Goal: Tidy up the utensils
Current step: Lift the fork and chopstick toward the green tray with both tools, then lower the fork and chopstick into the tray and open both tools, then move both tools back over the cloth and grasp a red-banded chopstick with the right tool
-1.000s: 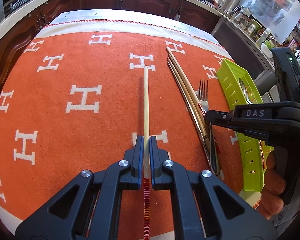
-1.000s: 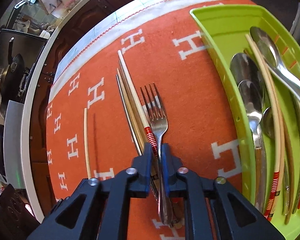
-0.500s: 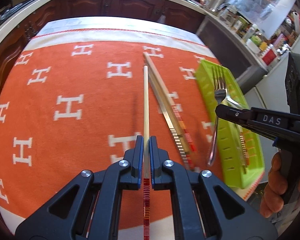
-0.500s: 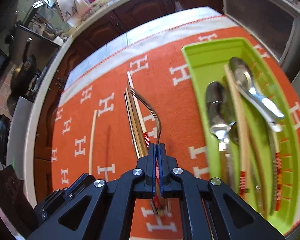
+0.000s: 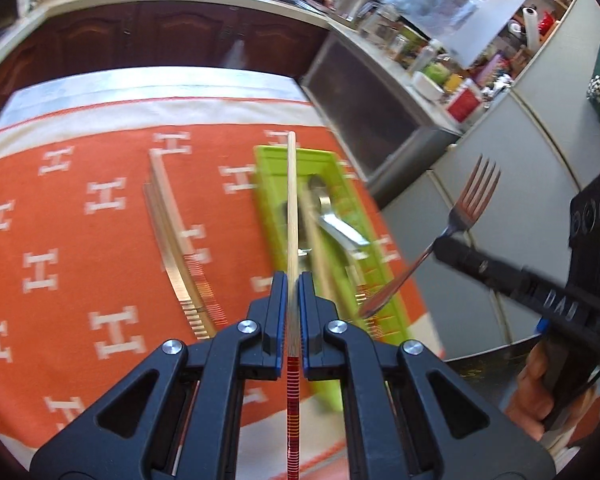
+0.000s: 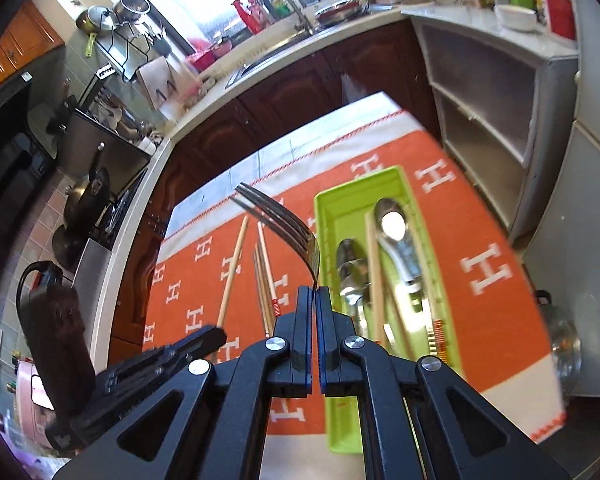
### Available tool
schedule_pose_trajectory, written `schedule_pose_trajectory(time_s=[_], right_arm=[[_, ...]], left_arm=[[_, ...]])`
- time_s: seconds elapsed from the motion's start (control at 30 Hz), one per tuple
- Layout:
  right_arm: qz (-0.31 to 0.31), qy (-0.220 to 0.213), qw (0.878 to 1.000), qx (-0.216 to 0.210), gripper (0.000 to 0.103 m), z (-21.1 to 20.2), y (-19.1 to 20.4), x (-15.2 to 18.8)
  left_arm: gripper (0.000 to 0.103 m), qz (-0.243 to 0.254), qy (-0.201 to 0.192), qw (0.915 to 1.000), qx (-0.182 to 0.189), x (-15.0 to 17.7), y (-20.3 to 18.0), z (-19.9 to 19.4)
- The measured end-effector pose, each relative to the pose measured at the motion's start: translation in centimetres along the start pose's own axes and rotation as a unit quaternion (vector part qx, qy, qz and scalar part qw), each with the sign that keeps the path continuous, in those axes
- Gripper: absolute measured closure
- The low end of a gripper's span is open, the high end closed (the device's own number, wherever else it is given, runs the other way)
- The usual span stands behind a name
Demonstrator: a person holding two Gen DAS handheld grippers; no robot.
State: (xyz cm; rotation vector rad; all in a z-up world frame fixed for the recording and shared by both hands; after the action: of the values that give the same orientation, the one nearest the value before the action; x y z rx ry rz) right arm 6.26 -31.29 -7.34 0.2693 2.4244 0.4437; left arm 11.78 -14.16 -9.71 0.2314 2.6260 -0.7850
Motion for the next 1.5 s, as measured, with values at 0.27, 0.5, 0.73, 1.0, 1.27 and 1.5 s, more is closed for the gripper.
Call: schedule_pose_trajectory(time_s=[0.27,0.5,0.73,1.0,1.27,1.5], right_arm=[[0.013,0.054,0.998,0.025,0.102,1.3,-3.5,1.4],[0.032,0.101,0.994,0.037,0.101,6.7,-6.4,1.6],[0.047,0.121,0.99,0.047,0.1,9.9,-8.4,1.3],[0.012,0.098,0.994,0.043,0.096,10.8,-4.8,0.3],[-0.054,0.103,0.993,-0.007,0.076,11.3,2.2,0.1],[-0.108,0.144,0.983,-0.024,0.076,15.7,7.8,0.7]], left_arm=[[0.1,-0.032,0.038,0.9986,0.021,-0.7,-4.6,5.5],[0.099,-0.017,0.043,0.9979,-0.046,0.4,-2.7,10.4],[0.099,0.016,0.022,0.9976,-0.063,1.0,-1.6,8.6],[0.094,-0.006,0.019,0.9968,-0.078,-0.4,2.2,4.7],[0.087,-0.046,-0.019,0.9859,-0.16,-1.2,10.2,0.2],[0.087,-0.067,-0.032,0.979,-0.19,-0.5,15.7,-1.4]])
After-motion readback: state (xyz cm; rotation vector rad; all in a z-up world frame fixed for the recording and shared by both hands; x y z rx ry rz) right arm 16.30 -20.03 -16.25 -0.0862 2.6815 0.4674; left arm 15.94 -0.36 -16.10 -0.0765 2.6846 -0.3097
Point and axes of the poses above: each gripper's, at about its wrist camera, not at the fingertips, and z roughly the way its jaws point, y to its left, x to its underside, the point moved 5 cm from there along z, roughly the way its jaws point, and after that the axes turned 10 degrees about -z, right-handed, at the moved point
